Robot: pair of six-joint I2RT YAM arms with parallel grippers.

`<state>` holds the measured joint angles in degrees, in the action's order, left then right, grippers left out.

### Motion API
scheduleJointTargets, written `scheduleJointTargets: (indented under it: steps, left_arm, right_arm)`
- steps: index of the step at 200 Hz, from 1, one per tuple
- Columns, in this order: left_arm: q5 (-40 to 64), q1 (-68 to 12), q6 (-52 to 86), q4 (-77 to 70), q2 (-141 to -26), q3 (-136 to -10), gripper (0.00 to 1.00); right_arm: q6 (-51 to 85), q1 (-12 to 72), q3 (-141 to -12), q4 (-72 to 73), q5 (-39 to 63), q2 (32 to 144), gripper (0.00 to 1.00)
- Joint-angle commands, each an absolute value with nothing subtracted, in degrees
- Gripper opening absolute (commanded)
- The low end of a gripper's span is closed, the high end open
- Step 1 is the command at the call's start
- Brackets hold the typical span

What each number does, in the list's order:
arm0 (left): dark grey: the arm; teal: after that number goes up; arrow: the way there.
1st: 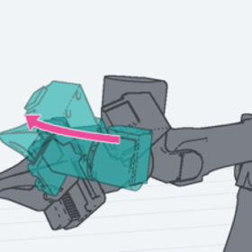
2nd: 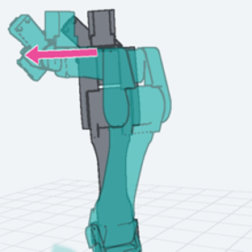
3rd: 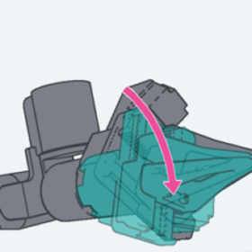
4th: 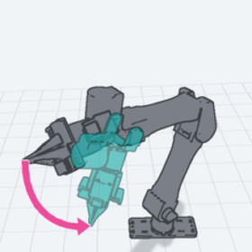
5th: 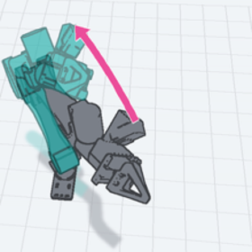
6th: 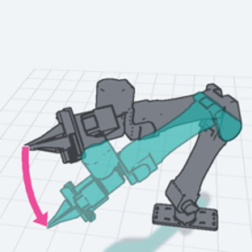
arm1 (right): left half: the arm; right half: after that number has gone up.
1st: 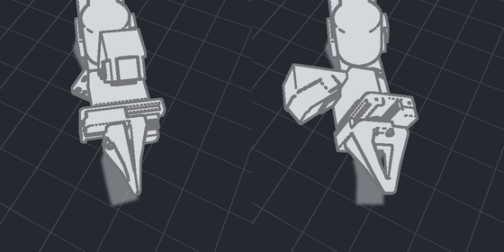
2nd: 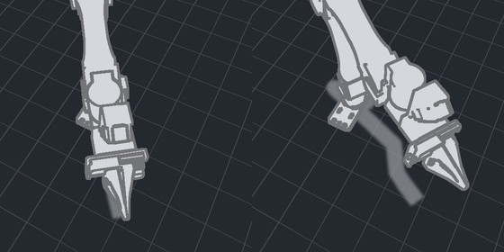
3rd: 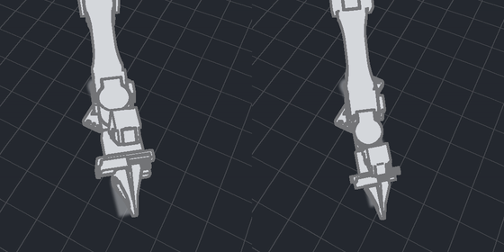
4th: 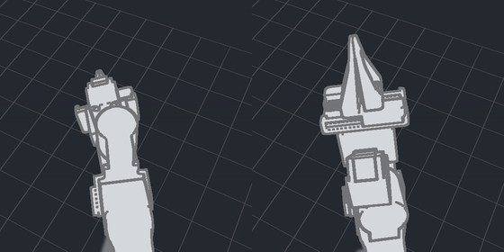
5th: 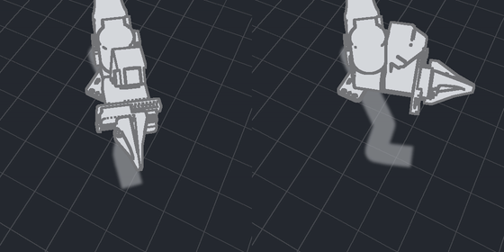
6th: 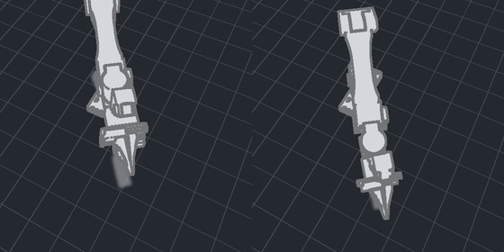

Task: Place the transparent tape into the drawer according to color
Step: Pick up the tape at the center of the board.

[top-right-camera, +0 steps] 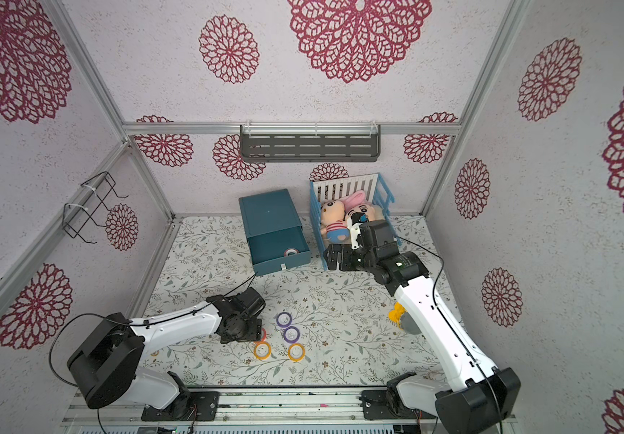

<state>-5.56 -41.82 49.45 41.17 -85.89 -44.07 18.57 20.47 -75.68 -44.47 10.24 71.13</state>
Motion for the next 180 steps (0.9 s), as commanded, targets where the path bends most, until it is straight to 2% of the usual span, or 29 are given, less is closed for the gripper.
scheduleJointTargets:
  steps: [1, 30, 65, 133, 180]
  left_arm:
    - [-4.43, -41.22, 48.70, 40.56, -87.05, -43.63, 0.77]
    - [-4.54, -41.04, 47.67, 42.00, -88.76, -44.96, 0.73]
    - [-4.96, -40.39, 45.65, 45.07, -91.03, -47.26, 0.60]
    - [-3.53, -39.02, 43.67, 46.44, -92.92, -47.82, 0.48]
    - [-2.46, -38.94, 43.03, 46.89, -94.27, -47.90, 0.33]
  right_arm:
    - [17.23, 19.87, -77.23, -44.47, 10.79, 69.45, 0.99]
    - [17.23, 19.73, -76.95, -44.38, 11.30, 69.53, 0.99]
    - [17.05, 19.52, -75.71, -44.47, 13.21, 69.72, 0.99]
    - [19.06, 19.36, -65.58, -40.19, 20.08, 68.13, 0.99]
    - [18.98, 19.38, -64.77, -39.67, 20.49, 68.38, 0.99]
